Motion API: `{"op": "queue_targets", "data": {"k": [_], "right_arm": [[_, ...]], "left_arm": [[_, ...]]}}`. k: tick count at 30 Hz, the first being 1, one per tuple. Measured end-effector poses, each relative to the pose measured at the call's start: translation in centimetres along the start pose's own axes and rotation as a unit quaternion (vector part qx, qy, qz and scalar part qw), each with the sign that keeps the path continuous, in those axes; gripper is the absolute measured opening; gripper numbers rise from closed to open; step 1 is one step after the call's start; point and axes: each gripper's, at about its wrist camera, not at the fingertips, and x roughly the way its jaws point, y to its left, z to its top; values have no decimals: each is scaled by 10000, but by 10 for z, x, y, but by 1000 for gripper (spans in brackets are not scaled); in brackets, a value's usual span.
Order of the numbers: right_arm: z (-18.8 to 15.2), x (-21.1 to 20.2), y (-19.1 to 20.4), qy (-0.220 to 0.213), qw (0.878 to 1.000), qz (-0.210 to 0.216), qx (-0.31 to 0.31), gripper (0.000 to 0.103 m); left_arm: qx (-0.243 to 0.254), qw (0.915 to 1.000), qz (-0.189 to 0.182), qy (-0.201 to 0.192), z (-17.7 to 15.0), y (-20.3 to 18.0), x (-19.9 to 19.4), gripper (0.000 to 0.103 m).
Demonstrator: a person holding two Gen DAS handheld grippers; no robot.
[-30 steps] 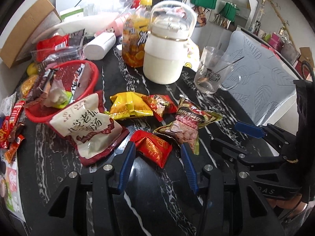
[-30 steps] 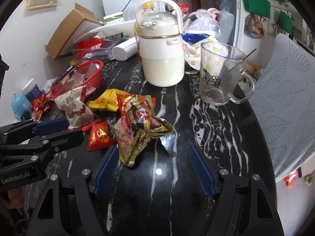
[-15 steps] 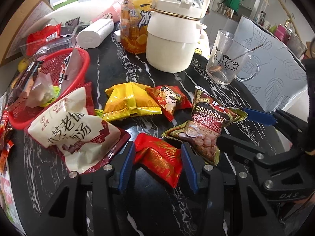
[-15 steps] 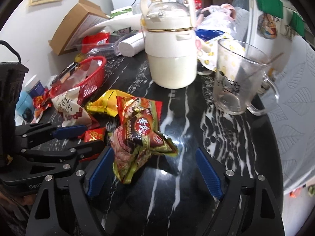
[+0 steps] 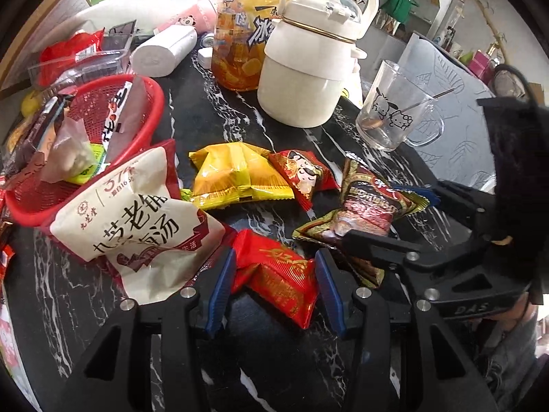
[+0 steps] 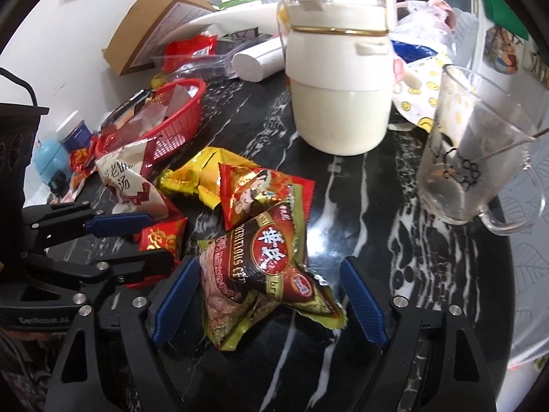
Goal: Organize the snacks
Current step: 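Grasp the red packet with the left tool while the right tool grasps the brown nut packet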
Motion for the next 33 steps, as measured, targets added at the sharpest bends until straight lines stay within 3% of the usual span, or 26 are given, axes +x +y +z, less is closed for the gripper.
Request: {"op": "queue_targets", "data": {"k": [3, 10, 13, 19, 20, 23, 33], "right_arm": [[-1, 3, 3, 10, 9999, 136, -11, 71], [-6, 4, 4, -20, 9998, 196, 54, 58], [-10, 0, -1, -36, 9996, 224, 143, 57], [-19, -8, -4, -52, 9996, 141, 244, 55], [-20, -9, -4, -53, 9996, 133, 255, 55], [-25, -13, -3, -52, 9995, 117, 297, 55], [-47, -28, 3, -88, 9987, 100, 494, 54]], "left_arm": [[46, 9999, -104, 58, 0, 0, 1, 47], [97, 9997, -54, 210, 4, 0, 10, 50], [139, 9993, 56, 337, 5, -1, 19, 62], [197, 9993, 11, 321, 0, -6, 24, 64], [203, 9994, -13, 290, -2, -7, 23, 63], [232, 9993, -159, 255, -7, -11, 19, 40], [387, 9990, -195, 79, -22, -24, 3, 35]]}}
